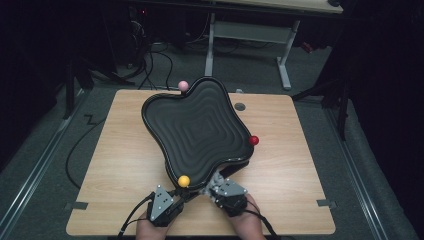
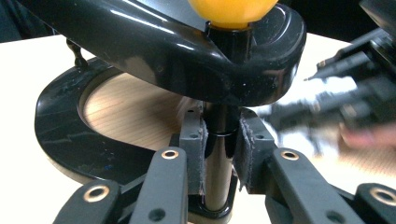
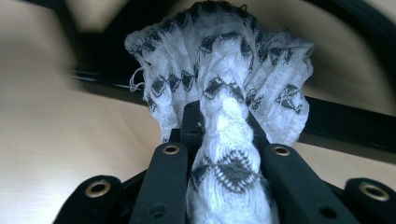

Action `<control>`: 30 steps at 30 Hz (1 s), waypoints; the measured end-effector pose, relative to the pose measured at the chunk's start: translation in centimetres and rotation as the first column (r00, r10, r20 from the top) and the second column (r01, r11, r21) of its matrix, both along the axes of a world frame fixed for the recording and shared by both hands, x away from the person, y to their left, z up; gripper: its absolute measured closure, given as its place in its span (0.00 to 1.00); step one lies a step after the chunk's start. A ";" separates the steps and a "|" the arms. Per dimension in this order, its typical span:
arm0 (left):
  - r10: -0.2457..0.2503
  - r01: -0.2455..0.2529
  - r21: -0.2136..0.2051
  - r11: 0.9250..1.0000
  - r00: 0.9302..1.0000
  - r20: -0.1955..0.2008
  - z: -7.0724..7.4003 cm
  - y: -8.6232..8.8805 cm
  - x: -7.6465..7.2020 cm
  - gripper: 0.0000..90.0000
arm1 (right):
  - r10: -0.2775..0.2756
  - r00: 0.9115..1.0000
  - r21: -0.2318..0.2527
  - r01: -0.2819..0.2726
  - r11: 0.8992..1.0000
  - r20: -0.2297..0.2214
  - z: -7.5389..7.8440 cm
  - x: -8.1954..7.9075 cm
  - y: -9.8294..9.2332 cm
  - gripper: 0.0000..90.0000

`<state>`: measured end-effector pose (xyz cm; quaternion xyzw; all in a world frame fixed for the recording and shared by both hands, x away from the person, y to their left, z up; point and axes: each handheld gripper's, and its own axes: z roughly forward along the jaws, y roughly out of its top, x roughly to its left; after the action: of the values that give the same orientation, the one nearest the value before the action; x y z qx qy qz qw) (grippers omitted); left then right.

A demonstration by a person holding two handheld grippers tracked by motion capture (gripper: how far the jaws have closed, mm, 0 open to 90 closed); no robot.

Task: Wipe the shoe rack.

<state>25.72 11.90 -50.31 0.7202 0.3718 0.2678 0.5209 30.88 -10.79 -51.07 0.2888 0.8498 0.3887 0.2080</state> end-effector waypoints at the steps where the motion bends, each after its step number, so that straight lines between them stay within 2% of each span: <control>1: -0.001 0.001 0.001 1.000 1.000 0.000 0.0 0.0 0.0 0.83 | 0.029 1.000 0.008 -0.029 1.000 -0.010 0.0 -0.5 0.7 0.87; 5: 0.002 -0.002 0.007 1.000 1.000 -0.003 0.0 0.1 -0.1 0.83 | 0.108 0.993 0.038 -0.106 0.994 -0.051 0.1 -2.1 2.7 0.87; 7: -0.005 0.005 0.012 1.000 1.000 -0.017 0.2 0.6 -0.1 0.83 | 0.105 0.994 0.020 -0.105 0.994 -0.023 0.4 -2.5 2.9 0.87; 10: -0.011 0.012 0.032 0.999 0.999 -0.038 0.6 1.5 0.0 0.83 | 0.056 0.998 0.038 -0.057 0.998 0.011 1.4 -2.0 1.1 0.88; 11: -0.010 0.011 0.034 0.999 0.999 -0.034 0.6 1.9 -0.1 0.83 | 0.027 0.999 0.040 -0.028 0.999 0.025 1.7 -1.6 0.2 0.88; 13: -0.012 0.013 0.023 1.000 1.000 -0.029 0.4 2.7 -0.3 0.83 | -0.043 0.999 0.070 0.042 0.997 0.024 2.0 -0.5 -1.9 0.89; 14: -0.012 0.012 0.013 1.000 1.000 -0.027 0.3 3.0 -0.3 0.83 | -0.086 0.996 0.087 0.084 0.993 0.021 2.0 0.0 -2.8 0.89; 16: -0.009 0.009 0.009 1.000 1.000 -0.022 0.3 3.2 -0.4 0.83 | -0.161 0.986 0.091 0.157 0.983 0.038 2.0 0.9 -4.5 0.89; 18: -0.008 0.008 0.015 1.000 1.000 -0.025 0.3 3.2 -0.3 0.83 | -0.229 0.973 0.109 0.224 0.969 0.039 1.8 1.7 -5.9 0.89; 19: -0.009 0.009 0.015 1.000 1.000 -0.025 0.3 3.1 -0.3 0.83 | -0.268 0.963 0.120 0.261 0.958 0.043 1.8 2.0 -6.7 0.89; 21: -0.010 0.010 0.013 1.000 1.000 -0.023 0.3 3.1 -0.3 0.83 | -0.300 0.952 0.135 0.290 0.948 0.063 2.1 2.3 -7.5 0.89; 23: -0.011 0.011 0.013 1.000 1.000 -0.022 0.3 3.1 -0.3 0.83 | -0.327 0.939 0.163 0.307 0.937 0.109 2.9 2.1 -8.0 0.89; 24: -0.011 0.012 0.011 1.000 1.000 -0.025 0.3 3.1 -0.3 0.83 | -0.334 0.934 0.161 0.312 0.936 0.129 3.3 2.1 -8.1 0.89; 26: -0.009 0.010 0.019 1.000 1.000 -0.021 0.3 3.0 -0.3 0.83 | -0.337 0.930 0.151 0.315 0.937 0.149 3.1 2.2 -7.9 0.90; 30: -0.009 0.009 0.018 1.000 1.000 -0.021 0.3 3.0 -0.3 0.83 | -0.348 0.934 0.104 0.340 0.935 0.077 1.4 3.3 -7.9 0.90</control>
<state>25.42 14.92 -50.02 0.7293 0.3716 0.2611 0.5117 34.18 -18.70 -49.70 0.4234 0.7572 0.3968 0.2997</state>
